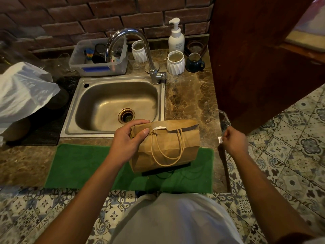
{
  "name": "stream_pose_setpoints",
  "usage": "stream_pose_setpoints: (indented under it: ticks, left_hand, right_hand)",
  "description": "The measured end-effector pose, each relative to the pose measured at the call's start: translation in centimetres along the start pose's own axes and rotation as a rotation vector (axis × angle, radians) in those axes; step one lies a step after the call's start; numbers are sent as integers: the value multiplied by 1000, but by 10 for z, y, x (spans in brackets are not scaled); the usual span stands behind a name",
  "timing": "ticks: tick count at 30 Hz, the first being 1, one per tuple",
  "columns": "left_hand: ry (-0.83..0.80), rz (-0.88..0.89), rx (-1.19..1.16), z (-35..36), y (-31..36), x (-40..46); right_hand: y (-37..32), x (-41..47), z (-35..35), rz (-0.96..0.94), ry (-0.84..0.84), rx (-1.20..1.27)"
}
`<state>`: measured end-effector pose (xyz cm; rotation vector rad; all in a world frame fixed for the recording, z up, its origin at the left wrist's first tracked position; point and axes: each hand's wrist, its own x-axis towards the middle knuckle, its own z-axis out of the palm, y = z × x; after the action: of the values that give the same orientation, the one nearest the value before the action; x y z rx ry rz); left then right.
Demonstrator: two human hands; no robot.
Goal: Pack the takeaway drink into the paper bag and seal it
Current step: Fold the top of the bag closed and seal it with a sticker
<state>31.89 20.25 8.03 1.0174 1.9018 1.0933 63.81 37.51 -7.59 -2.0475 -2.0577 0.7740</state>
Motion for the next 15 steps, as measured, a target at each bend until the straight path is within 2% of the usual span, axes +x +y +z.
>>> stream_pose_setpoints:
  ticks: [11, 15]
  left_hand:
    - [8, -55, -31, -5, -8, -5]
    - [20, -52, -28, -5, -7, -6]
  right_hand:
    - [-14, -12, -9, -84, -19, -103]
    - [-23, -13, -19, -103, 24, -23]
